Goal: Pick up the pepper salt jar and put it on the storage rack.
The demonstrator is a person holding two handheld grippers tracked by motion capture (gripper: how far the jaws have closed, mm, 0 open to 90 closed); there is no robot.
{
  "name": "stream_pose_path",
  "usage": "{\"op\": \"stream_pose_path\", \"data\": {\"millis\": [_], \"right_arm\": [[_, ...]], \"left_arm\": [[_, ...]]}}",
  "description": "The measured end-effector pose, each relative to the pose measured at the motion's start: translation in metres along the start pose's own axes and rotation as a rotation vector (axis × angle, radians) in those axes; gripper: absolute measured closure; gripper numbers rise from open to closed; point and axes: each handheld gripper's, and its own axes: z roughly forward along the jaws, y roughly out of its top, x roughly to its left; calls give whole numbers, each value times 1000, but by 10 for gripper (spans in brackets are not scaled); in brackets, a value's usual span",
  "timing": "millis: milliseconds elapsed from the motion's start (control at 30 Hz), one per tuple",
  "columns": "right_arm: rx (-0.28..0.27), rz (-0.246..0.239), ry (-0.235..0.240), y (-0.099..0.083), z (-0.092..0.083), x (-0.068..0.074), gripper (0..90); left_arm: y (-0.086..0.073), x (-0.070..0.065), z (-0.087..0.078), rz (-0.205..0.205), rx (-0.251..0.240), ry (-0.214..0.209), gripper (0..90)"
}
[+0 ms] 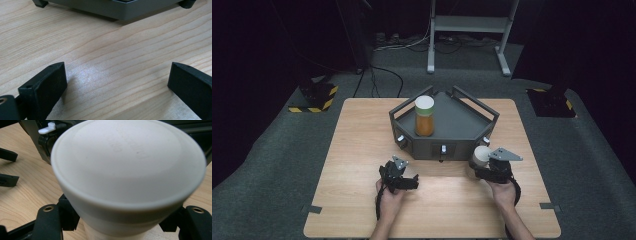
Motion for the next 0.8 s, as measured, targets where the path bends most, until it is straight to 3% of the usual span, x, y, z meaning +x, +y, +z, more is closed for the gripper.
{"op": "stream_pose_path", "data": {"millis": [367, 800], "right_arm": [[12, 16, 19, 9, -8, -7, 339], [24, -5, 42, 30, -21, -13, 339]], "left_arm": [[0, 0, 0, 0, 0, 0, 23], [0, 0, 0, 0, 0, 0, 23]]}}
